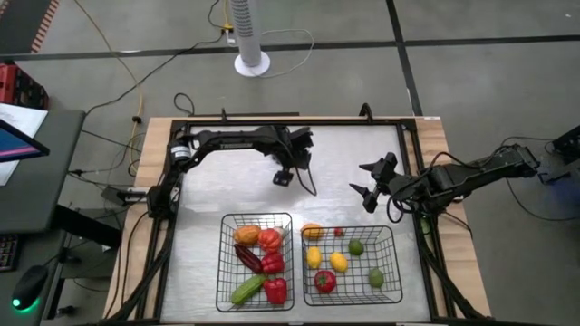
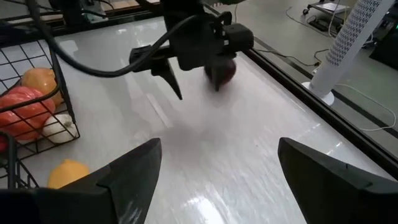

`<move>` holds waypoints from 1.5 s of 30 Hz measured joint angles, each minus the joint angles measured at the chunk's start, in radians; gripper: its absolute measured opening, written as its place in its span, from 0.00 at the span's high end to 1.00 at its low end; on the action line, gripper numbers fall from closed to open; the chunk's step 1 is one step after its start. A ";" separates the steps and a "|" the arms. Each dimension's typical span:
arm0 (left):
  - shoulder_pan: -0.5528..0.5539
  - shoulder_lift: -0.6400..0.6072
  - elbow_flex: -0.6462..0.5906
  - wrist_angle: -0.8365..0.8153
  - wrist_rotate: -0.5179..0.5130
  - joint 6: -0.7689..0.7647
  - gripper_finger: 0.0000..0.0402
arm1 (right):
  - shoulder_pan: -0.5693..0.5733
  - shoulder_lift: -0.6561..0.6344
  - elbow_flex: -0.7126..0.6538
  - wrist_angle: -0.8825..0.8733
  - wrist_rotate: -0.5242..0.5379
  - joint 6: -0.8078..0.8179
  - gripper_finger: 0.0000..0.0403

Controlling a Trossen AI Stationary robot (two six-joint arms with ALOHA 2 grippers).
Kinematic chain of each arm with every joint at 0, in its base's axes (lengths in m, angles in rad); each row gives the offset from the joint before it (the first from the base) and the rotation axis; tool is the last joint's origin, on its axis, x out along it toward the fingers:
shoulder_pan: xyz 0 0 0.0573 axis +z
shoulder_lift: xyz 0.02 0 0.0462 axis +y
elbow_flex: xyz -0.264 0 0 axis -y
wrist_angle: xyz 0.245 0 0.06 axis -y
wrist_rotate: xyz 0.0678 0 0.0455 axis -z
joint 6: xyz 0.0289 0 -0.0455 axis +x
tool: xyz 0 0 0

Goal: Sort produce into baskets
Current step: Put the red apple into the right black wire basket

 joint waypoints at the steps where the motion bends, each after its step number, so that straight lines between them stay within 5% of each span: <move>1: 0.004 0.000 -0.004 0.002 -0.002 -0.001 0.26 | 0.000 0.000 0.000 0.000 0.000 0.001 0.13; 16: 0.093 -0.118 -0.013 -0.043 0.025 -0.062 0.26 | 0.000 0.000 0.000 -0.017 -0.019 0.003 0.13; 23: 0.206 -0.094 -0.019 0.148 0.074 -0.219 0.26 | -0.002 0.000 0.000 0.008 -0.019 -0.012 0.13; 30: 0.156 -0.081 -0.017 0.225 0.028 -0.226 0.26 | -0.002 0.009 0.000 0.003 -0.020 -0.012 0.13; 40: 0.052 -0.081 0.060 0.145 -0.222 -0.167 0.26 | -0.014 0.030 -0.001 0.015 -0.023 -0.032 0.13; 45: 0.095 -0.081 0.106 0.076 -0.183 -0.117 0.26 | -0.027 0.031 -0.001 0.034 -0.024 -0.045 0.13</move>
